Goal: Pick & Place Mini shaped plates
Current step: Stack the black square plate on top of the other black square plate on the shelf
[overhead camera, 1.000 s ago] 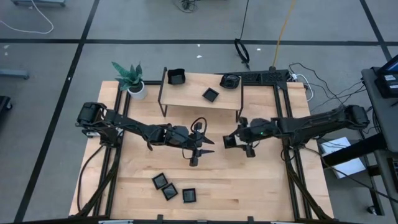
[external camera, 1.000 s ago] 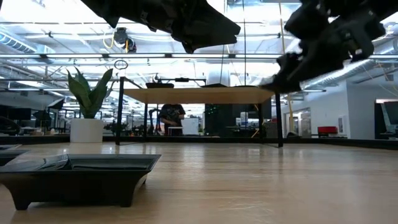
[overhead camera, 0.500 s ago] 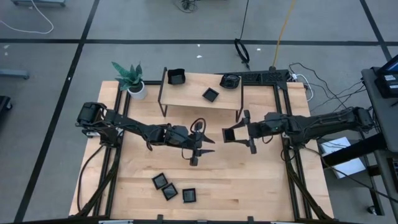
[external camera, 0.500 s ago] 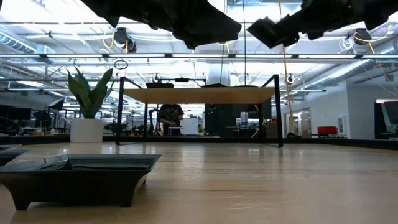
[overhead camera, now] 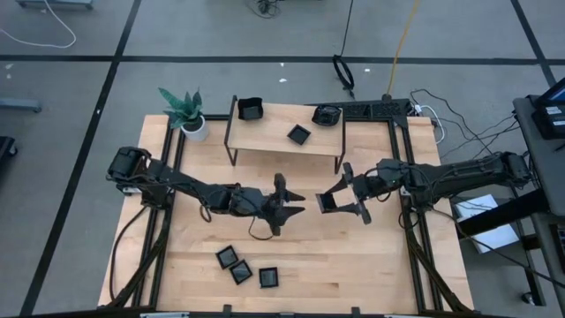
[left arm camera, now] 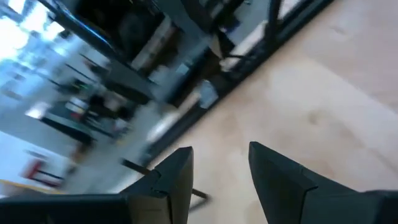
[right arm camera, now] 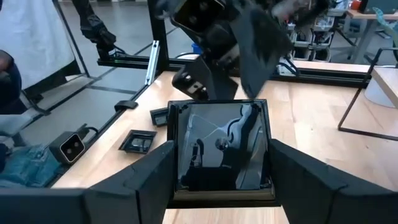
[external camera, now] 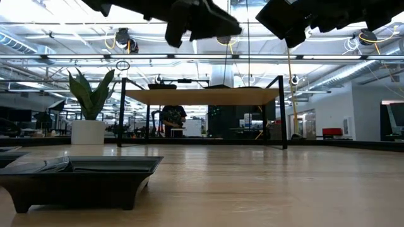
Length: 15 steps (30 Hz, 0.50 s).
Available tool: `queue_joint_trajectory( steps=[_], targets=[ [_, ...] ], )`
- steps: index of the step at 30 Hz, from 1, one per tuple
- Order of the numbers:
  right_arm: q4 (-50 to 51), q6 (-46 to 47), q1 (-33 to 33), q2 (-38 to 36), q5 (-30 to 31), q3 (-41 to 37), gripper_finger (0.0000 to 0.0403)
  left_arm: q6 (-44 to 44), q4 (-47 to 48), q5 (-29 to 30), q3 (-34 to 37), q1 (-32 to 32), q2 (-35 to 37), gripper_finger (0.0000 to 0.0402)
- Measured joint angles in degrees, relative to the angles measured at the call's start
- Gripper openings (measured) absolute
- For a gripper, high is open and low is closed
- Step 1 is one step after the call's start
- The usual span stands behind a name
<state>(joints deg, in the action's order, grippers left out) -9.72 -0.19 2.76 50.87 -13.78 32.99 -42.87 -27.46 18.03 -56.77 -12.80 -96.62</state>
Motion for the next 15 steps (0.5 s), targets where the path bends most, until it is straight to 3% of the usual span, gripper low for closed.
queue_joint_trajectory(
  steps=[5,15],
  targets=[
    [0.0,0.1,0.0,0.0,0.0,0.0,0.0238,-11.0,-6.0,6.3,0.0,-1.9,0.0,0.0161],
    [-0.3,1.3,0.0,0.0,0.0,0.0,0.0238,-12.9,-9.7,2.9,0.0,-0.4,-0.1,0.0161]
  ],
)
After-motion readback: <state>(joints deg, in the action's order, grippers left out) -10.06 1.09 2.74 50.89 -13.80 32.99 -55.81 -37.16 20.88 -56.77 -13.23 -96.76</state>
